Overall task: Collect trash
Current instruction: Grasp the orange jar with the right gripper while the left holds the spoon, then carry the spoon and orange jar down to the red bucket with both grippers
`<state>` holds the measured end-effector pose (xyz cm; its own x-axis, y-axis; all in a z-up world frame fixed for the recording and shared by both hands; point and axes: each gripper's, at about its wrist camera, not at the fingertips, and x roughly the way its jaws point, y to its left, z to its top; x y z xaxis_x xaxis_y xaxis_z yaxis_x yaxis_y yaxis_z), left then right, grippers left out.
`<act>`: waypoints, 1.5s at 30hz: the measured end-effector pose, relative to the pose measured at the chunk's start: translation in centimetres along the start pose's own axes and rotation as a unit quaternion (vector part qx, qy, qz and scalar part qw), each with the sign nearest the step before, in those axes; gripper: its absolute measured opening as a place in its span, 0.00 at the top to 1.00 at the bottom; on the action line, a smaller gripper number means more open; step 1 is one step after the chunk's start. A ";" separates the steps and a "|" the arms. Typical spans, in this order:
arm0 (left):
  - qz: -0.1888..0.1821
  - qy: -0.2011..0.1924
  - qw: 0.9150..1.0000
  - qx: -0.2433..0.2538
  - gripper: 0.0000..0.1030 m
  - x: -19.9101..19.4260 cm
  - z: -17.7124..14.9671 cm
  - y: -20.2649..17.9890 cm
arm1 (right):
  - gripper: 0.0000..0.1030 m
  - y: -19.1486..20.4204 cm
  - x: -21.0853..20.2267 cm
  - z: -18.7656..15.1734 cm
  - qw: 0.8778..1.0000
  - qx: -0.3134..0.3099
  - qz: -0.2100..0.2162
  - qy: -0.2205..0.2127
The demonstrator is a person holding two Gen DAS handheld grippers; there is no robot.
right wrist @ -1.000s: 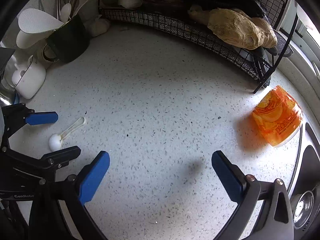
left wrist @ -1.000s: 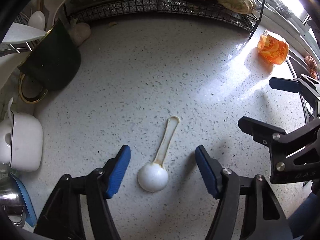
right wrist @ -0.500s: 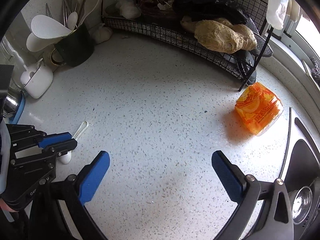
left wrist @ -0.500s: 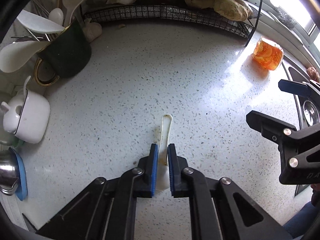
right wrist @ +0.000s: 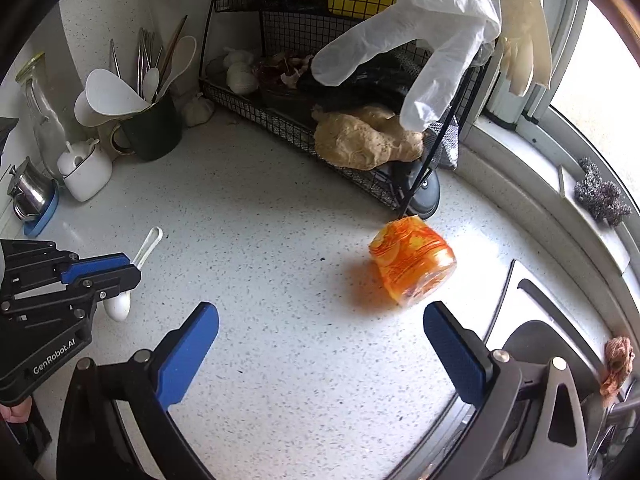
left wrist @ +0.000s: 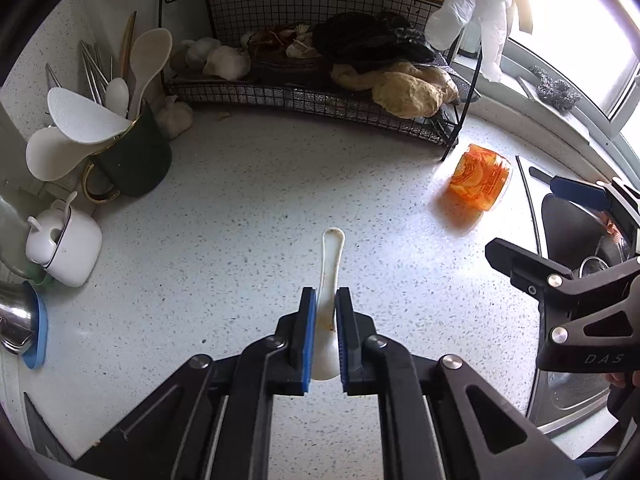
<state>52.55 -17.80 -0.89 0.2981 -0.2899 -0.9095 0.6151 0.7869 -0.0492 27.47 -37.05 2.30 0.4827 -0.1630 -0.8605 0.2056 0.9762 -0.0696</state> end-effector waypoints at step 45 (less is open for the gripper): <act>0.034 0.020 0.996 -0.086 0.91 2.3 -1.4 -4.5 | 0.38 -1.5 6.0 1.5 0.991 -0.040 0.113 0.058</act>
<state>49.46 -21.26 -3.34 0.3033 -0.2143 -0.9285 0.4597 0.8864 -0.0544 31.36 -39.72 -1.96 0.4063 0.0750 -0.9106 0.0335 0.9947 0.0969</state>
